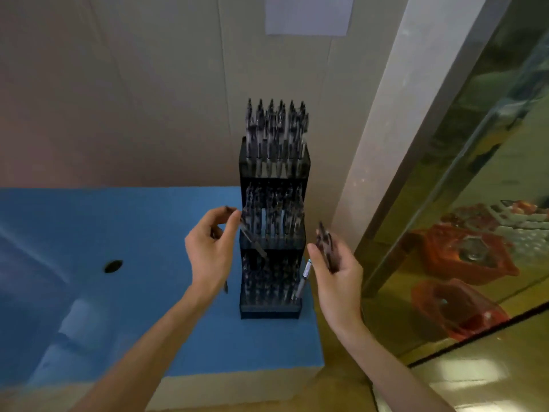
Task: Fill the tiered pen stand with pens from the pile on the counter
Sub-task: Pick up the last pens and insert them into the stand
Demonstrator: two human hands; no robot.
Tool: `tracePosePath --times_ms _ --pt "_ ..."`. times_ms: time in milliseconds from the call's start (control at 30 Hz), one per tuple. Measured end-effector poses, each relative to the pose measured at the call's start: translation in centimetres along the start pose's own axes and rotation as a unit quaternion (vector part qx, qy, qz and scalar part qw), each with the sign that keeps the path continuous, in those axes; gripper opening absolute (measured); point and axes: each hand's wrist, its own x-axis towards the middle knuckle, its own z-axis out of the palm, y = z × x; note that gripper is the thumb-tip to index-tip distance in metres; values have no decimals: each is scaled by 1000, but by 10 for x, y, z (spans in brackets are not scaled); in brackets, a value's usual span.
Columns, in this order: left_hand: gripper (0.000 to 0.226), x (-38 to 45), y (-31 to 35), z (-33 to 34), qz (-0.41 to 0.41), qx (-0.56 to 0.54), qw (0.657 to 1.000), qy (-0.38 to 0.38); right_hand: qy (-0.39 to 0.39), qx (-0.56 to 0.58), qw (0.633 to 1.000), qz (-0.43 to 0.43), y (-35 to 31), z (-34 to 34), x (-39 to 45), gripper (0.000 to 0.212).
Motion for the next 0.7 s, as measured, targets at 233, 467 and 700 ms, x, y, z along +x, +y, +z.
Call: tracePosePath --times_ms 233,467,700 --pt "23 -18 11 23 76 172 982 -8 -62 -3 994 -94 23 -22 39 14" --pt "34 -33 18 19 183 279 942 26 -113 7 982 -148 32 -23 65 4" --pt "25 -26 10 7 194 326 925 17 -121 -40 963 -237 40 -8 70 23"
